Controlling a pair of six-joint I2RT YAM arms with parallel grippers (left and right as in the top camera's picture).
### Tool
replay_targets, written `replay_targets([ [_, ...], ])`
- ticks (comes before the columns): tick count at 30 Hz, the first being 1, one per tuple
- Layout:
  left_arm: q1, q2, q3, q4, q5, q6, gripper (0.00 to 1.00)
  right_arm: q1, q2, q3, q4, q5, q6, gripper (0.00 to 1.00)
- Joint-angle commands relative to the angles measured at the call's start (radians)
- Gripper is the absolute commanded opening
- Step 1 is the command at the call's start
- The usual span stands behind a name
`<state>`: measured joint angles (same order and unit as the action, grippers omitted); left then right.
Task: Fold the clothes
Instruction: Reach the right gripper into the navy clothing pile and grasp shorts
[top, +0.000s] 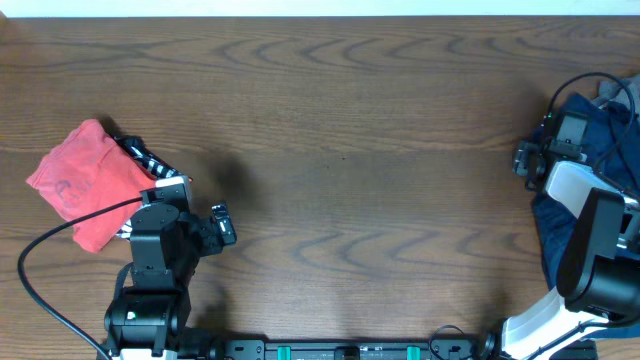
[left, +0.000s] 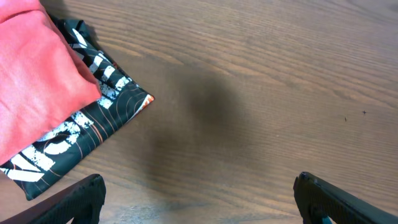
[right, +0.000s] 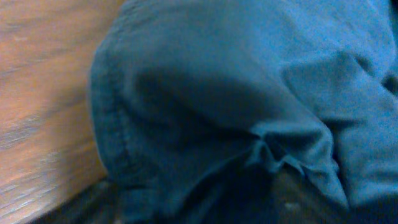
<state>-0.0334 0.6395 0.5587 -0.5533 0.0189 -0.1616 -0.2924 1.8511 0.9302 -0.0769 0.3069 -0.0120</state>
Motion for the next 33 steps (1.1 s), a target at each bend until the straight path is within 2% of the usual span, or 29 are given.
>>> replay_targets([
  [1,0.003,0.0,0.021,-0.012,-0.004,-0.016,0.98,-0.032,0.022,0.005,-0.005,0.047,0.019,0.52],
  [4,0.003,0.0,0.021,-0.014,-0.005,-0.016,0.98,-0.034,0.006,0.005,-0.009,0.018,0.018,0.05],
  [5,0.003,0.0,0.021,-0.014,-0.005,-0.016,0.98,-0.031,-0.009,0.005,-0.009,0.002,0.018,0.01],
  [12,0.003,0.0,0.021,-0.014,-0.005,-0.016,0.98,0.007,-0.251,0.068,-0.034,-0.156,-0.002,0.01],
  [16,0.003,0.0,0.021,-0.015,-0.005,-0.016,0.98,0.06,-0.427,0.156,-0.194,-0.318,-0.008,0.01],
  [19,0.003,0.0,0.021,-0.014,-0.005,-0.016,0.98,0.123,-0.533,0.169,-0.293,-0.345,-0.008,0.01],
  [24,0.003,0.0,0.021,-0.015,-0.005,-0.016,0.98,0.236,-0.6,0.169,-0.41,-0.433,-0.008,0.01],
  [27,0.003,0.0,0.021,-0.014,-0.005,-0.016,0.98,0.314,-0.603,0.169,-0.359,-0.508,0.023,0.01],
  [33,0.003,0.0,0.021,-0.014,-0.005,-0.016,0.98,0.478,-0.551,0.169,-0.055,-0.514,0.109,0.01],
])
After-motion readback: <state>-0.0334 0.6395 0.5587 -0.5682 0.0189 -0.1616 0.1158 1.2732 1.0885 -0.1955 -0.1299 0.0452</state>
